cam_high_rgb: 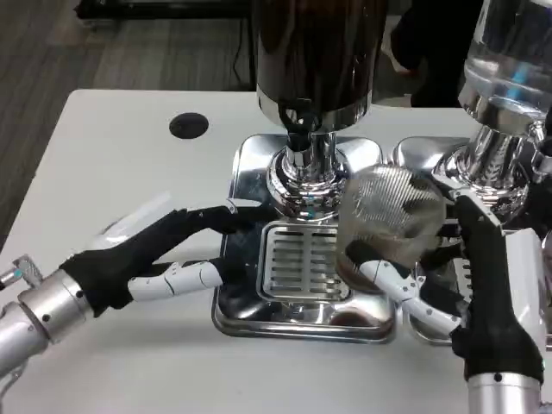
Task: Grasp the cup under the faucet to collect the drink, then remove the cup.
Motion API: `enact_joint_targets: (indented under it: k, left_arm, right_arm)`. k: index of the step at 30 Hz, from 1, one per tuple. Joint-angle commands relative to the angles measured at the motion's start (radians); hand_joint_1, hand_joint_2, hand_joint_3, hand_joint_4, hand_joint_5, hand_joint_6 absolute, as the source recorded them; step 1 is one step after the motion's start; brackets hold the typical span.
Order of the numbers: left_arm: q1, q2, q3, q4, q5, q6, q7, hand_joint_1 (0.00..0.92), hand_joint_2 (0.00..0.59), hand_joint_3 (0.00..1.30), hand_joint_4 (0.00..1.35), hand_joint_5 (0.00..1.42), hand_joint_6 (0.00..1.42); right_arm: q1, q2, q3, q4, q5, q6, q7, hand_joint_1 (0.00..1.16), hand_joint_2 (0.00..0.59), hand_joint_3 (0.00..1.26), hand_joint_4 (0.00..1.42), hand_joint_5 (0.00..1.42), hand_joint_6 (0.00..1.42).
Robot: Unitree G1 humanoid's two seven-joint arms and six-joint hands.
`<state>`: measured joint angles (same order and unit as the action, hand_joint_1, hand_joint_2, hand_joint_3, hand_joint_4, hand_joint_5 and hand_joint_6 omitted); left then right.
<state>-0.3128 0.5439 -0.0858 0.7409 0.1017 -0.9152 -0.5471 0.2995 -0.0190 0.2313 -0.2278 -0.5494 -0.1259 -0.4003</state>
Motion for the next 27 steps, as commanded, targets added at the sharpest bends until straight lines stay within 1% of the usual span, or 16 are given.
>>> enact_joint_targets:
  k: [1, 5, 6, 8, 9, 13, 16, 20, 22, 27]
  left_arm:
    - [0.030, 0.023, 0.005, -0.035, -0.011, -0.040, 0.003, 0.000, 0.101, 0.25, 0.16, 0.18, 0.24]
    - [0.055, 0.052, 0.004, -0.061, 0.020, -0.103, 0.021, 0.000, 0.101, 0.24, 0.13, 0.13, 0.21]
    - [0.060, 0.058, 0.005, -0.065, 0.030, -0.117, 0.028, 0.000, 0.101, 0.23, 0.11, 0.11, 0.19]
    - [0.061, 0.073, 0.004, -0.063, 0.045, -0.149, 0.035, 0.000, 0.106, 0.18, 0.03, 0.02, 0.14]
    - [0.060, 0.081, 0.003, -0.060, 0.052, -0.158, 0.038, 0.000, 0.105, 0.16, 0.01, 0.00, 0.12]
    - [0.057, 0.126, 0.013, -0.047, 0.082, -0.197, 0.059, 0.000, 0.106, 0.12, 0.00, 0.00, 0.10]
    - [0.071, 0.148, 0.009, -0.054, 0.087, -0.225, 0.069, 0.000, 0.106, 0.08, 0.00, 0.00, 0.09]
    - [0.110, 0.166, 0.008, -0.079, 0.061, -0.263, 0.070, 0.000, 0.106, 0.07, 0.00, 0.00, 0.03]
    - [0.132, 0.176, 0.006, -0.097, 0.041, -0.284, 0.064, 0.000, 0.106, 0.07, 0.00, 0.00, 0.03]
    - [0.159, 0.201, -0.001, -0.115, 0.011, -0.307, 0.050, 0.000, 0.106, 0.07, 0.00, 0.00, 0.02]
  right_arm:
    - [0.016, -0.009, 0.009, -0.060, 0.003, -0.040, 0.020, 0.69, 0.225, 0.53, 0.59, 0.75, 0.81]
    - [0.036, -0.013, 0.015, -0.082, 0.001, -0.044, 0.036, 0.69, 0.226, 0.53, 0.60, 0.75, 0.81]
    - [0.041, -0.015, 0.017, -0.085, 0.002, -0.050, 0.036, 0.69, 0.226, 0.53, 0.60, 0.75, 0.81]
    - [0.052, -0.021, 0.022, -0.093, 0.003, -0.057, 0.042, 0.69, 0.226, 0.54, 0.60, 0.75, 0.81]
    - [0.055, -0.025, 0.024, -0.096, 0.004, -0.059, 0.047, 0.69, 0.226, 0.54, 0.60, 0.75, 0.81]
    - [0.069, -0.034, 0.025, -0.116, 0.007, -0.063, 0.069, 0.69, 0.226, 0.54, 0.60, 0.75, 0.81]
    - [0.084, -0.034, 0.027, -0.136, 0.011, -0.066, 0.079, 0.69, 0.226, 0.54, 0.61, 0.76, 0.81]
    - [0.107, -0.034, 0.034, -0.160, 0.011, -0.072, 0.093, 0.69, 0.231, 0.54, 0.61, 0.76, 0.81]
    - [0.122, -0.037, 0.037, -0.172, 0.010, -0.076, 0.100, 0.69, 0.234, 0.54, 0.61, 0.77, 0.81]
    - [0.145, -0.041, 0.045, -0.199, 0.009, -0.083, 0.116, 0.68, 0.235, 0.54, 0.61, 0.77, 0.81]
